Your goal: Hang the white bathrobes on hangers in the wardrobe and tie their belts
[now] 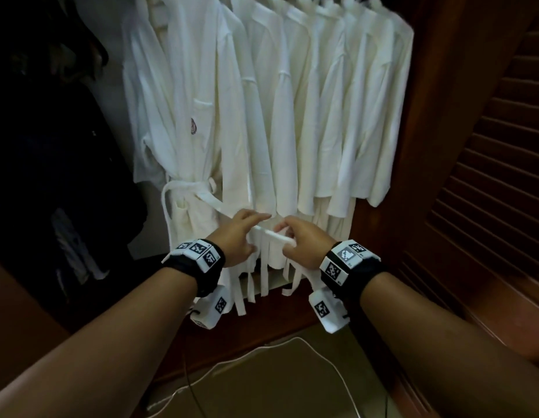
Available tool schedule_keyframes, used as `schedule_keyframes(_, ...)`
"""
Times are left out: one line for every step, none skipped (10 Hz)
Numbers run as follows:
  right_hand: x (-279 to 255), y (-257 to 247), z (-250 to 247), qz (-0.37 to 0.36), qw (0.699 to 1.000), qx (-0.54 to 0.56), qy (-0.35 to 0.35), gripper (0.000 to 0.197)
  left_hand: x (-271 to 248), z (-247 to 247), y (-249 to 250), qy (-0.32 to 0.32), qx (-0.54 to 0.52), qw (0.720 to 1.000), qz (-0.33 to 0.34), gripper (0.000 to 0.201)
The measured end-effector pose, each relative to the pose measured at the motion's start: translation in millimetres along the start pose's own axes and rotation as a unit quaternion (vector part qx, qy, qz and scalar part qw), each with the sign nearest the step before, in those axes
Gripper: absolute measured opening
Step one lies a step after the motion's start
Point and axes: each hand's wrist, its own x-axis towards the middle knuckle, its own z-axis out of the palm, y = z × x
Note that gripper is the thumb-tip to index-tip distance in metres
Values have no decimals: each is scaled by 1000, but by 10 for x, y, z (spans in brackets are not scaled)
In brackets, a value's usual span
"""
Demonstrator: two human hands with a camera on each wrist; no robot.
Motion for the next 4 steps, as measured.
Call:
schedule_keyframes(-54,-113,52,-36,998,43,19,35,-67,84,32,-19,45,999,0,42)
schedule_keyframes(-111,-75,86,-9,1000,-4,7,37,-155,39,-5,-19,97,994,-39,16)
schedule_keyframes(-163,82,106,39,999,-33,-6,32,-227,-19,-134,24,66,995,-74,24)
schedule_keyframes(-183,150,12,58,997,-32,30,27,-212,-105,-143,49,45,994,-82,30)
